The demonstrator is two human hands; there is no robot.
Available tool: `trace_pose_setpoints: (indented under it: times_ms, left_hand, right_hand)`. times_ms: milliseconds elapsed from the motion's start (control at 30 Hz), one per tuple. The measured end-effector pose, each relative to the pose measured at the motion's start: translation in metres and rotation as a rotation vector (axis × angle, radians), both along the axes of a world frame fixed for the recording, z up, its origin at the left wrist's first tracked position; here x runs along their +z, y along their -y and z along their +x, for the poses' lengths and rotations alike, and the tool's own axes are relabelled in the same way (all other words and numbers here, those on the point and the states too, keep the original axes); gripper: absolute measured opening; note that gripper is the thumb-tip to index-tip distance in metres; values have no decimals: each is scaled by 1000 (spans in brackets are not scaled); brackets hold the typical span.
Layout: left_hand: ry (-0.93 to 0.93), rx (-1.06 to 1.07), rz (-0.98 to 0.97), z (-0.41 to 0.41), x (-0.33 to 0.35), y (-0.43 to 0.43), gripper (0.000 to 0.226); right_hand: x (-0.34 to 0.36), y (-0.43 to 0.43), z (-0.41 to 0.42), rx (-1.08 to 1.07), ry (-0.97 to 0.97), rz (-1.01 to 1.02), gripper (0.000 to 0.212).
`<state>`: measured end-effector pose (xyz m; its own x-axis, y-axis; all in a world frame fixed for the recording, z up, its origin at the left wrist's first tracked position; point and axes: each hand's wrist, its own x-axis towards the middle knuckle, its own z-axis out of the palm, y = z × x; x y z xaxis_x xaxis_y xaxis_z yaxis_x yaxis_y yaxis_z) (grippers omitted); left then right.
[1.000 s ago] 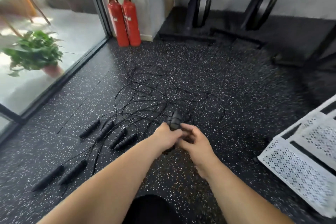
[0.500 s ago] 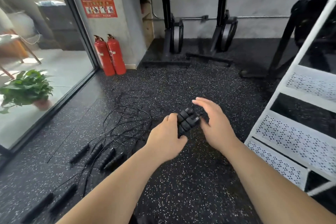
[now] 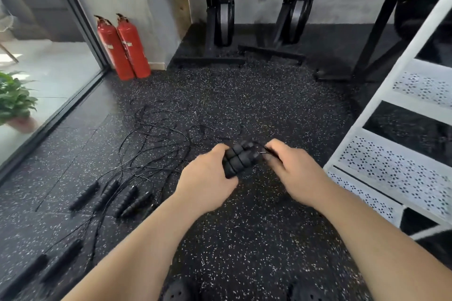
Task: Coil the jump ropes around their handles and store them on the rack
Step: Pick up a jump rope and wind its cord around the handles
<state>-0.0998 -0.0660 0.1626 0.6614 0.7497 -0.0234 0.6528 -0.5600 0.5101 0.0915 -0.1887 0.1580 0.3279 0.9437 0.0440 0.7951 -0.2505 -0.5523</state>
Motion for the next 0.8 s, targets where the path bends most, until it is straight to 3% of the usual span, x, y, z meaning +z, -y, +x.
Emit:
trace_pose_setpoints:
  times_ms: [133, 267, 367, 467, 567, 700, 800]
  left_hand:
    - [313, 263, -361, -4, -10, -36, 16]
    - [754, 612, -808, -7, -11, -57, 24]
    - [846, 589, -1121, 6, -10, -46, 35]
    - [788, 431, -1357, 23, -14, -23, 33]
    - [796, 345, -1502, 35, -23, -12, 23]
    - [819, 366, -1584, 37, -30, -24, 19]
    - [968, 487, -1464, 30, -26, -49, 28]
  right_hand:
    - [5, -3, 29, -10, -1, -34, 29]
    - [3, -13, 44, -72, -22, -43, 37]
    - [-4, -27, 31, -77, 14, -110, 39]
    - [-20, -41, 10, -39, 7, -189, 38]
    - [-39, -52, -7, 41, 11, -315, 18]
    - [-39, -55, -10, 123, 27, -298, 22]
    - [-28, -51, 4, 132, -79, -299, 32]
